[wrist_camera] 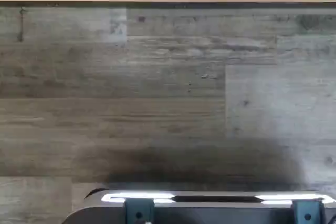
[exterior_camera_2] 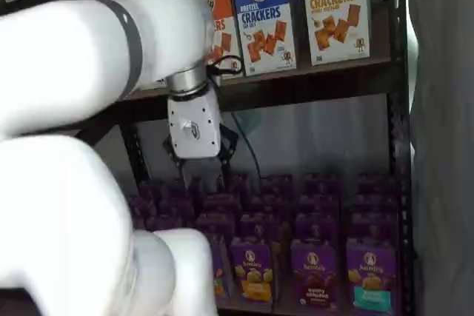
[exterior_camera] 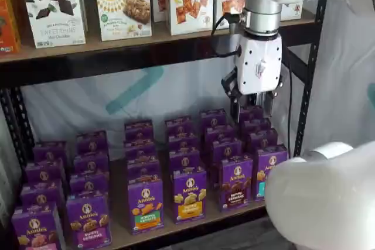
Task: Pick up the purple box with a brown patch in the center, on the bottom shelf, the fifth box from the left
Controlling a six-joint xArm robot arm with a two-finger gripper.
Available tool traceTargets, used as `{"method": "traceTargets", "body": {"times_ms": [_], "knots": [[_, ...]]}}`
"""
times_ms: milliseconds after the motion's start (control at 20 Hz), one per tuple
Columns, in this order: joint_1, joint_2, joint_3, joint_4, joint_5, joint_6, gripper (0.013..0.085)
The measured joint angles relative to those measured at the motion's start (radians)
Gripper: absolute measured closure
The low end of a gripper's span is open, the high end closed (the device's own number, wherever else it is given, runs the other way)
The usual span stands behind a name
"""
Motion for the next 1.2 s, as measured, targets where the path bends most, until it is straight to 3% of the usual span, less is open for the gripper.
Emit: {"method": "traceTargets", "body": {"times_ms": [250, 600, 1200], "knots": [[-0.01, -0.016, 0.015, 0.014, -0.027, -0.012, 0.013], [-0.003, 0.015, 0.028, 0.0, -0.063, -0.004, 0.013], [-0.021, 0.175, 0.117, -0.046, -0.339, -0.007, 0.013]]}}
